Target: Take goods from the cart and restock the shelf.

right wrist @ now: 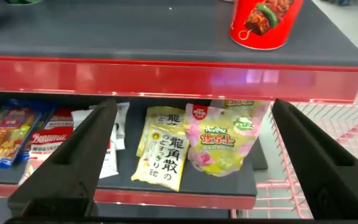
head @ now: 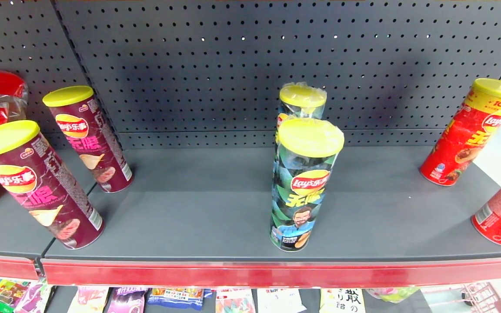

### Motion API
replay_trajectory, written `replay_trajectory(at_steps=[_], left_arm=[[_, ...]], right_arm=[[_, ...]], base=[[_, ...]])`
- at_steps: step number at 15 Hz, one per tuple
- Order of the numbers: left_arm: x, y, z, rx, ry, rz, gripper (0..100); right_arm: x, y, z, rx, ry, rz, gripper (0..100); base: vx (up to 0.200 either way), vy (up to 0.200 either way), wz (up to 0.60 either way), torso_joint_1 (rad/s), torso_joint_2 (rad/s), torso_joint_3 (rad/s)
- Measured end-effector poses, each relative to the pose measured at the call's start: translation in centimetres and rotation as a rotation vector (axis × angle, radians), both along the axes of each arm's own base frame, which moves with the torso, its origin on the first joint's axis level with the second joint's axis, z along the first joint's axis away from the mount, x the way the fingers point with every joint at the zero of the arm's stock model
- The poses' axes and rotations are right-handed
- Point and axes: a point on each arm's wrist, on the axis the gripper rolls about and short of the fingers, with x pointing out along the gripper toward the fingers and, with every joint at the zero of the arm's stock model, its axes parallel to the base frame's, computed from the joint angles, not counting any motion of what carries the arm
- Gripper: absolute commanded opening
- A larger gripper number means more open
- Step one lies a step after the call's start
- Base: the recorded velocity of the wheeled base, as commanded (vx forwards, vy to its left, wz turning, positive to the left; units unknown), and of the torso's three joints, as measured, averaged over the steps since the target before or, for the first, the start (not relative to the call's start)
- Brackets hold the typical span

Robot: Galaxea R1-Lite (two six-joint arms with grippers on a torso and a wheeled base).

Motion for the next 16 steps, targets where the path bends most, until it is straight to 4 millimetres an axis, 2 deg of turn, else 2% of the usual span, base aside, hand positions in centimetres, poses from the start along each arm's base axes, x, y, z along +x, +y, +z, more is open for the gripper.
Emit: replay_trajectory(at_steps=[2,9,14,16], left_arm=[[0.04,-0.12,-0.19,-0.007,0.005,-0.055,100],[0.04,0.02,-0.24,0.003,0.007,0.007,100],[0.04,0.02,-0.23,0.004,0.007,0.007,100],[0.04,0.02,-0.24,0.003,0.008,0.006,100]], right_arm=[[-0.03,0.01,-0.14,0.015,-0.004,0.008,100],[-0.11,0.02,-0.22,0.017,-0.014,0.004,100],[-0.12,0.01,-0.23,0.018,-0.015,0.005,100],[-0.12,0.01,-0.24,0.018,-0.014,0.005,100]], base=[[0.000,0.000,0.00,0.000,0.00,0.000],[0.000,0.000,0.00,0.000,0.00,0.000],[-0.200,0.000,0.00,0.009,0.00,0.000],[0.000,0.000,0.00,0.000,0.00,0.000]])
